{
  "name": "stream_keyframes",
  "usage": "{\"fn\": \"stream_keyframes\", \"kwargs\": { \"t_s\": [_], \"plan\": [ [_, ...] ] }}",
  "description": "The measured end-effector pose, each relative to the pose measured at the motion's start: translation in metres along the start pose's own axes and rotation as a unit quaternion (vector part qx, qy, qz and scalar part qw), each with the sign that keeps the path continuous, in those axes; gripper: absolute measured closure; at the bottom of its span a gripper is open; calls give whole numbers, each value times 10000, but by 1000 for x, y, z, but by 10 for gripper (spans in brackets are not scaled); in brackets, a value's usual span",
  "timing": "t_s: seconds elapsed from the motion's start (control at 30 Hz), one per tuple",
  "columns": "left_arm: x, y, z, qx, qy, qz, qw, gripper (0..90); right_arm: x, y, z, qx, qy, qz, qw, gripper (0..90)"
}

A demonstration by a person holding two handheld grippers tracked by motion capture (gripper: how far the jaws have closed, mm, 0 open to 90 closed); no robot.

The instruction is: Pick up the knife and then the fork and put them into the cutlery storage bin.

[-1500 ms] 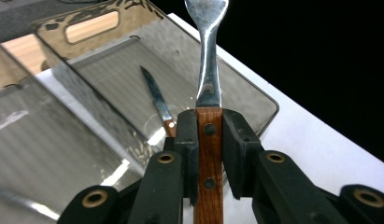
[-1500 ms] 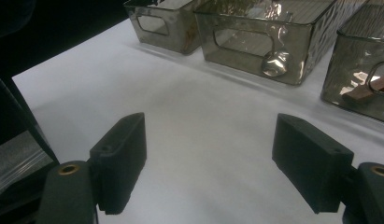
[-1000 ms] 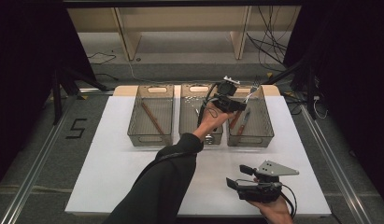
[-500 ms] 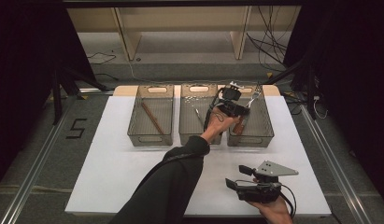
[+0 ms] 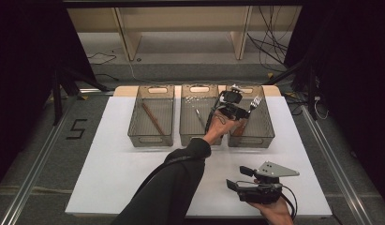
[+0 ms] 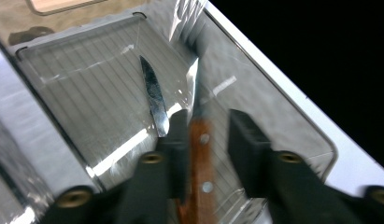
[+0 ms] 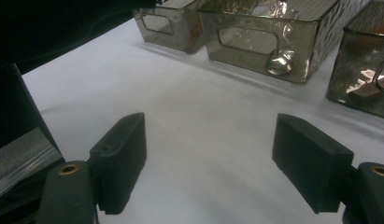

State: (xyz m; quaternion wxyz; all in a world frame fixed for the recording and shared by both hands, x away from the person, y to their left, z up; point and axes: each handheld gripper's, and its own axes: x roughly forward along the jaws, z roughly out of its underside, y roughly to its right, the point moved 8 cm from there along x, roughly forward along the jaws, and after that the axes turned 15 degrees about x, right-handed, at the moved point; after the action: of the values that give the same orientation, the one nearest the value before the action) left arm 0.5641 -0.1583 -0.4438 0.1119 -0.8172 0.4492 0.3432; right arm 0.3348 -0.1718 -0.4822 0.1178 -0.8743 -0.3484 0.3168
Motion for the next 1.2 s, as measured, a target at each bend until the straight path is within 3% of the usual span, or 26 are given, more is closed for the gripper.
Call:
{"fn": "stream_keyframes", "kwargs": {
  "t_s": [0.2, 0.37, 0.6, 0.83, 1.0, 1.2],
  "plan": [
    [-43, 5, -14, 208, 277, 150, 9993, 448, 0, 2, 0, 14, 7, 32, 10000, 269],
    [-69, 4, -10, 283, 440, 248, 9983, 374, 1, 1, 0, -1, 1, 62, 10000, 269],
    [-104, -1, 9, 353, 668, 367, 9965, 307, 1, 2, 0, 5, 22, 105, 9999, 269],
    [-136, -9, 36, 375, 877, 354, 9948, 258, 0, 4, -1, 23, 73, 134, 9999, 269],
    [-153, -14, 56, 413, 897, 320, 9946, 240, 0, 4, -2, 15, 79, 141, 9999, 269],
    [-167, -19, 73, 309, 1051, 299, 9935, 218, 0, 5, -2, -1, 83, 146, 9999, 268]
  ]
}}
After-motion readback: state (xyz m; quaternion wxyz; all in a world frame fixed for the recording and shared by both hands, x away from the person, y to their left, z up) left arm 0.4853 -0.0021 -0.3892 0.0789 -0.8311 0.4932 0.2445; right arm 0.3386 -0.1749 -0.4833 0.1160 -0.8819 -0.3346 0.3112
